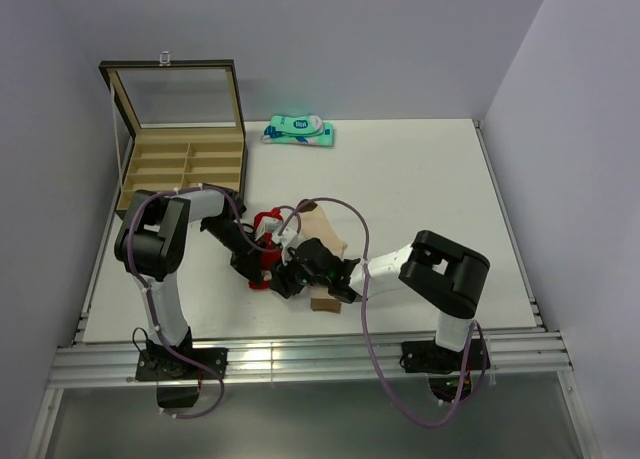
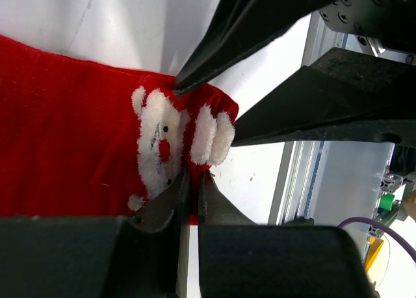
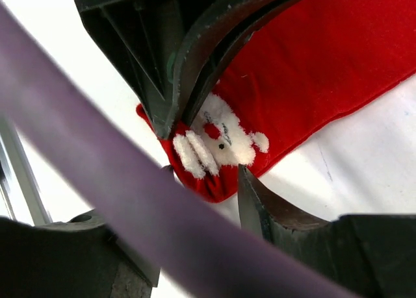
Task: Roll the socks
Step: Roll the sock at the center of the board.
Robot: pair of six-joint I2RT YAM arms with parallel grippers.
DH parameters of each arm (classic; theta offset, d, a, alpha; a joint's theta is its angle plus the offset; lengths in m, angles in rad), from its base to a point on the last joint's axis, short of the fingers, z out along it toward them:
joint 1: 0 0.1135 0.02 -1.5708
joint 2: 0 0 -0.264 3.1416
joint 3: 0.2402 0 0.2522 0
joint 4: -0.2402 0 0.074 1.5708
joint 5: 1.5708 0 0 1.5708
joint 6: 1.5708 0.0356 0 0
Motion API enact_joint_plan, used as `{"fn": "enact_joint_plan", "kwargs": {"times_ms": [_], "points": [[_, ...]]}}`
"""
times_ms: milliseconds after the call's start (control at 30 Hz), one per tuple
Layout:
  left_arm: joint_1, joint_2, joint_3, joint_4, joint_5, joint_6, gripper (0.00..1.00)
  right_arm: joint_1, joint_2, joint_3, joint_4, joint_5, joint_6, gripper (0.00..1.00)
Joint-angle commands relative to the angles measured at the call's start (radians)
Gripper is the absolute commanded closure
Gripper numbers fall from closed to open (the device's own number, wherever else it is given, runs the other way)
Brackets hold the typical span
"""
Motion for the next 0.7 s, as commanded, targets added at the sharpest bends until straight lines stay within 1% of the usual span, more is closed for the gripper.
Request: {"fn": "enact_joint_plan", "kwargs": {"times_ms": [0,33,133,167,267,400,433,467,500,567,633,667], "points": [[-0.008,0.001,0.018,0.018,0.025,-0.003,1.0,0.008,0.009,0.017,0.057,0.029,0.009,0.49],[-0.008,0.001,0.015,0.021,0.025,-0.007,1.0,0.008,0.012,0.022,0.054,0.033,0.01,0.5],[-0.008,-0.002,0.007,0.041,0.024,-0.024,0.99,0.008,0.025,0.026,0.057,0.054,0.023,0.56],[-0.008,-0.003,0.006,0.046,0.024,-0.026,1.0,0.008,0.031,0.028,0.051,0.06,0.031,0.62],[-0.008,-0.011,0.006,0.046,0.032,-0.027,0.99,0.008,0.041,0.04,0.033,0.077,0.045,0.76],[-0.008,-0.016,0.006,0.058,0.032,-0.04,0.99,0.008,0.048,0.032,0.03,0.1,0.075,0.88],[-0.008,-0.017,0.004,0.063,0.03,-0.049,0.95,0.008,0.051,0.039,0.024,0.103,0.082,0.9],[-0.008,-0.022,0.003,0.075,0.03,-0.059,0.92,0.008,0.051,0.04,0.019,0.108,0.088,0.95],[-0.007,-0.035,-0.009,0.102,0.026,-0.07,0.89,0.007,0.049,0.043,-0.002,0.109,0.108,0.97],[-0.008,-0.06,-0.025,0.141,0.019,-0.108,0.82,0.005,0.04,0.052,-0.038,0.106,0.131,1.0],[-0.008,-0.11,-0.051,0.208,0.004,-0.156,0.73,0.002,0.035,0.071,-0.09,0.109,0.157,1.0],[-0.008,-0.132,-0.06,0.23,-0.004,-0.174,0.71,0.001,0.031,0.077,-0.136,0.106,0.173,1.0]]}}
